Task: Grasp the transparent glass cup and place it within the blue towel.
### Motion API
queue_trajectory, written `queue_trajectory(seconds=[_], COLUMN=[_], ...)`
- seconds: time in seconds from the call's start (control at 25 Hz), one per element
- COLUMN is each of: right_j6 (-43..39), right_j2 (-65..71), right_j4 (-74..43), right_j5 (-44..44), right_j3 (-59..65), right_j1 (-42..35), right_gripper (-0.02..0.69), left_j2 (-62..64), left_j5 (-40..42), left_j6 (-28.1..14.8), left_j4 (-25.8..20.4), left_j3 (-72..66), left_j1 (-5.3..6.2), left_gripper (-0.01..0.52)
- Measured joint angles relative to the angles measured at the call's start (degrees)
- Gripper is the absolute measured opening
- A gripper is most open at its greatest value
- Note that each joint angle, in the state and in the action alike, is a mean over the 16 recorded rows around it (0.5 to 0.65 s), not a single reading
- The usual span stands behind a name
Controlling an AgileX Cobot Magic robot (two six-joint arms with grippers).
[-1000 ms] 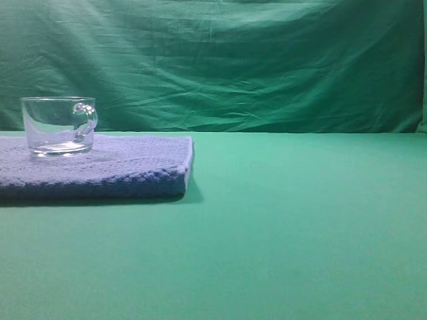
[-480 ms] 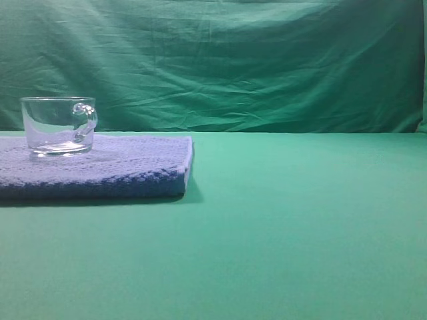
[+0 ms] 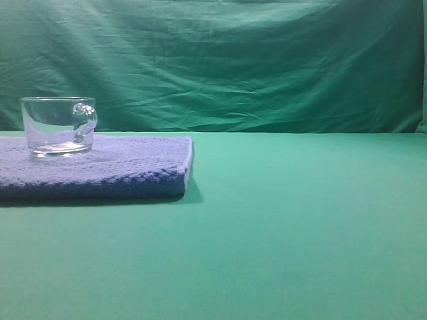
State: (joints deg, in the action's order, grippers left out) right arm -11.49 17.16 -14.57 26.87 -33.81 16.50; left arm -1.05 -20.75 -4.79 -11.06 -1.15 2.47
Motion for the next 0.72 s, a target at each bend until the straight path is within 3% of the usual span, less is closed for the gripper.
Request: queue_trajectory(seconds=[0.44, 0.72], right_j6=[-0.1, -0.7], right_j2=[-12.5, -17.0], right_j4=[-0.1, -0.1], right_j5=[-15.6, -15.5], right_j3=[22.7, 32.1], right_j1=[-12.1, -13.3], right_gripper=[0.000, 0.000], left_j2=[0.0, 0.0], left_j5=[0.0, 0.0], left_j6=[0.0, 0.0], left_j4=[0.0, 0.0], left_j3=[0.0, 0.0], left_j1=[0.00, 0.00], left_gripper=[0.000, 0.000])
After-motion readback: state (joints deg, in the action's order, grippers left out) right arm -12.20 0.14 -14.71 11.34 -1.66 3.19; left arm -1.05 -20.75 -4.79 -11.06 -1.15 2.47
